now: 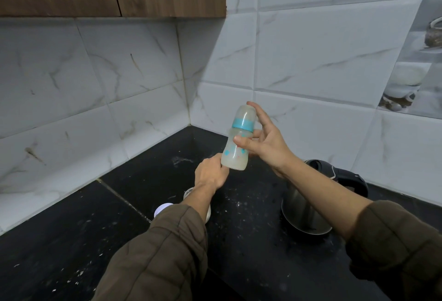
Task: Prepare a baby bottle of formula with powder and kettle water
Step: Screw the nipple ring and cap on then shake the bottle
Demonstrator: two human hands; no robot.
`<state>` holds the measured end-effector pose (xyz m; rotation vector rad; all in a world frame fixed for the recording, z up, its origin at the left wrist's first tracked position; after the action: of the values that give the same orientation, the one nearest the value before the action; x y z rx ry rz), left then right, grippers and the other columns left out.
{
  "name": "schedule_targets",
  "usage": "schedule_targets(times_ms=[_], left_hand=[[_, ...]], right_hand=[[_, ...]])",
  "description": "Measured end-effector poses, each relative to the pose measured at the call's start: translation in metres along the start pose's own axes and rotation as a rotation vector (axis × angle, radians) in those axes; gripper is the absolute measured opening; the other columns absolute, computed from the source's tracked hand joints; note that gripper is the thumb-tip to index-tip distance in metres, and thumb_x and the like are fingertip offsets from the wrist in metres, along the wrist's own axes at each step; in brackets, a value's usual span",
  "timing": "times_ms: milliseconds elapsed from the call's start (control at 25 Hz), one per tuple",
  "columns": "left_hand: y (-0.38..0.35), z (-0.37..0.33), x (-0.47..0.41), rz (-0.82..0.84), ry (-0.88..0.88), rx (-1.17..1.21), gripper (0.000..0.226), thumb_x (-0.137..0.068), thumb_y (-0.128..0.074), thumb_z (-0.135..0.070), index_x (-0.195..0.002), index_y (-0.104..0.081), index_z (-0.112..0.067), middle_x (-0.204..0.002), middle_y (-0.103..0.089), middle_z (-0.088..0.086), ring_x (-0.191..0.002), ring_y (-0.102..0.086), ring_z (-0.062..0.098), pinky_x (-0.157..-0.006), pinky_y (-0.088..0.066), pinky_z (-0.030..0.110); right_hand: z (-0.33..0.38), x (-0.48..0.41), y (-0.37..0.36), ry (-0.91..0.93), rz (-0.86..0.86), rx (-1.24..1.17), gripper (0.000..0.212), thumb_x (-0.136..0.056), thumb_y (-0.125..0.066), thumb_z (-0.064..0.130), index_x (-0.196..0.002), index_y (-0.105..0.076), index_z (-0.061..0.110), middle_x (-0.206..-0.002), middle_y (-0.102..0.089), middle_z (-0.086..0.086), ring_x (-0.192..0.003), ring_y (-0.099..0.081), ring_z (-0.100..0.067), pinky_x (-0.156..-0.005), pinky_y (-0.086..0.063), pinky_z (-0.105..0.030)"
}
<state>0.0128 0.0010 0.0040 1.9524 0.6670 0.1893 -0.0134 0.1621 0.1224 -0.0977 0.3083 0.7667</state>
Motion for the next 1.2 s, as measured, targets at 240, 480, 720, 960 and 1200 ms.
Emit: schedule_targets(times_ms=[240, 480, 720, 960, 1200], left_hand=[[0.001, 0.0, -0.001, -0.064, -0.017, 0.038, 0.043, -0.109, -0.036, -0.045, -0.134, -0.065, -0.025, -0.11, -0.077, 0.003, -0.106, -0.068, 0.028, -0.09, -0.051, 0.038], [0.005, -0.002, 0.0, -0.017, 0.005, -0.022, 0.027, -0.105, -0.047, -0.035, -0.117, -0.065, -0.018, -0.092, -0.067, 0.001, -0.088, -0.064, 0.026, -0.078, -0.05, 0.037], [0.005, 0.004, -0.002, -0.06, 0.005, 0.018, 0.042, -0.108, -0.039, -0.044, -0.137, -0.063, -0.026, -0.112, -0.076, 0.0, -0.108, -0.068, 0.026, -0.089, -0.05, 0.038], [0.003, -0.001, 0.0, -0.019, 0.006, 0.006, 0.03, -0.107, -0.049, -0.036, -0.122, -0.064, -0.016, -0.096, -0.07, 0.0, -0.088, -0.065, 0.02, -0.078, -0.051, 0.035], [0.01, -0.003, -0.005, -0.066, -0.009, 0.007, 0.042, -0.109, -0.04, -0.042, -0.139, -0.063, -0.024, -0.114, -0.076, 0.001, -0.108, -0.068, 0.024, -0.088, -0.049, 0.036]], right_hand=[[0.007, -0.004, 0.055, 0.076, -0.558, -0.492, 0.088, -0.094, -0.078, 0.014, -0.159, -0.025, 0.041, -0.1, -0.076, 0.01, -0.109, -0.074, -0.018, -0.089, -0.063, -0.047], [-0.002, 0.009, 0.004, 0.143, -0.08, -0.079, 0.094, -0.087, -0.079, -0.004, -0.156, -0.03, 0.036, -0.106, -0.077, -0.007, -0.095, -0.076, -0.021, -0.093, -0.062, -0.044], [-0.007, 0.009, 0.051, 0.096, -0.585, -0.413, 0.093, -0.092, -0.079, 0.013, -0.16, -0.022, 0.041, -0.12, -0.074, -0.01, -0.114, -0.073, -0.021, -0.092, -0.062, -0.049], [-0.001, 0.011, 0.007, 0.147, -0.174, -0.191, 0.091, -0.088, -0.079, -0.003, -0.153, -0.033, 0.041, -0.107, -0.076, -0.011, -0.099, -0.075, -0.025, -0.092, -0.061, -0.041], [-0.008, 0.004, 0.049, 0.065, -0.582, -0.481, 0.086, -0.094, -0.078, 0.015, -0.156, -0.026, 0.043, -0.112, -0.076, -0.003, -0.111, -0.074, -0.021, -0.086, -0.064, -0.045]])
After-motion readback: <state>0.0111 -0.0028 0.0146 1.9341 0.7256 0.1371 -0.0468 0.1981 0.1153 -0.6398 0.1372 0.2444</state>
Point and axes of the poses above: each hand's wrist, its own x-axis away from the middle knuckle, its own y-axis out of the back of the hand, z = x × y, the point moved 10 cm from there along -x, towards the middle knuckle
